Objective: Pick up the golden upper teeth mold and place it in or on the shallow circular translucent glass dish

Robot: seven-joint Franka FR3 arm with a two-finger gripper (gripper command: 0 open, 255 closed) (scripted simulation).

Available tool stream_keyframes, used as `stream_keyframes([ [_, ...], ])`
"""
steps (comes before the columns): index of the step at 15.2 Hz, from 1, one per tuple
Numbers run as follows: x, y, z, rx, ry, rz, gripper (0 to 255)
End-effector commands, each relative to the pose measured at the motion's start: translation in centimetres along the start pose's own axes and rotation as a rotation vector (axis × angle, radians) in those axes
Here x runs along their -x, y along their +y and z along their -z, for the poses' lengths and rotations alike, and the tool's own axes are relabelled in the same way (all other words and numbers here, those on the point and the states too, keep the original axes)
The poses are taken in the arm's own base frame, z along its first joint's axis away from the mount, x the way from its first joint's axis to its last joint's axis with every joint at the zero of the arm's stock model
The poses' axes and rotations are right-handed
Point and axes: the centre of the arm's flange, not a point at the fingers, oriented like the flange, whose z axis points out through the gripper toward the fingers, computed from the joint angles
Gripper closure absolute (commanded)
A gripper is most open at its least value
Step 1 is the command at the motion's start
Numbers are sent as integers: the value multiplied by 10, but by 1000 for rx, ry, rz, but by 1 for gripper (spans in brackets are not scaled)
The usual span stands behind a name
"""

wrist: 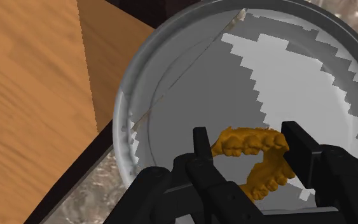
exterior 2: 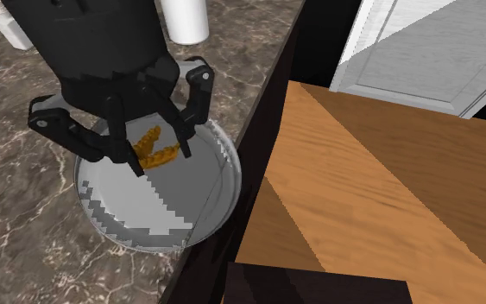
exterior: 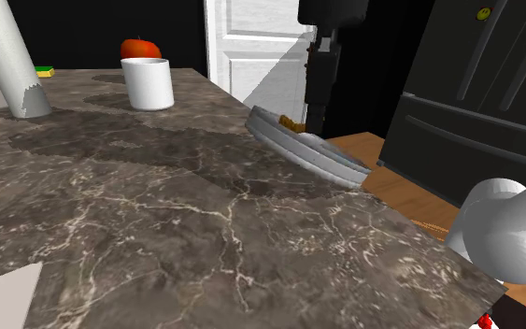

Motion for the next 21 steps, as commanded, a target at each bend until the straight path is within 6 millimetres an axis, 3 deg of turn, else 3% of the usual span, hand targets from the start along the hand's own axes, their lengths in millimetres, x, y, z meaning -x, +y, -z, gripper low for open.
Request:
stream_keyframes([
  [1,1,1,-10,0,0,0,255],
  [6,0,1,-37,0,0,0,255],
  [13,0,1,-37,0,0,0,255],
  [14,0,1,-37,0,0,0,0],
  [19,0,1,-37,0,0,0,0],
  [21,0,1,-11,0,0,0,0],
])
